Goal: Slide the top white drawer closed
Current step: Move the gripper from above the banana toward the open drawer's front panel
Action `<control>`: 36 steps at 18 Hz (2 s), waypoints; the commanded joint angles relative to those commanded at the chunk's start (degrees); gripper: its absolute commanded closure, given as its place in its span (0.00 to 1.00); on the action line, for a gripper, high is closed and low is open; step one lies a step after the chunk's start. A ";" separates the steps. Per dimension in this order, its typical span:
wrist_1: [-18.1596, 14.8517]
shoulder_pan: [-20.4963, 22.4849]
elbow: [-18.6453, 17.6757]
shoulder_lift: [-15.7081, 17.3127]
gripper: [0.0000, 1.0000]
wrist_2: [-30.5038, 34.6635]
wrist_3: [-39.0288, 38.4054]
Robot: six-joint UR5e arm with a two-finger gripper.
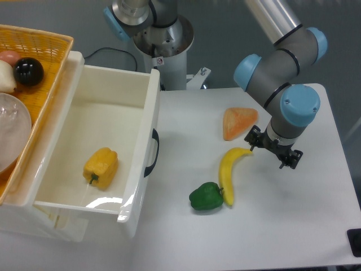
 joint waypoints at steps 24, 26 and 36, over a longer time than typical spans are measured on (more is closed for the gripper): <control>-0.70 -3.78 -1.49 10.11 0.32 -20.09 -28.81; -0.70 -4.13 -2.63 10.54 0.39 -24.85 -30.50; -1.05 -11.34 -9.05 12.22 0.60 -27.68 -28.65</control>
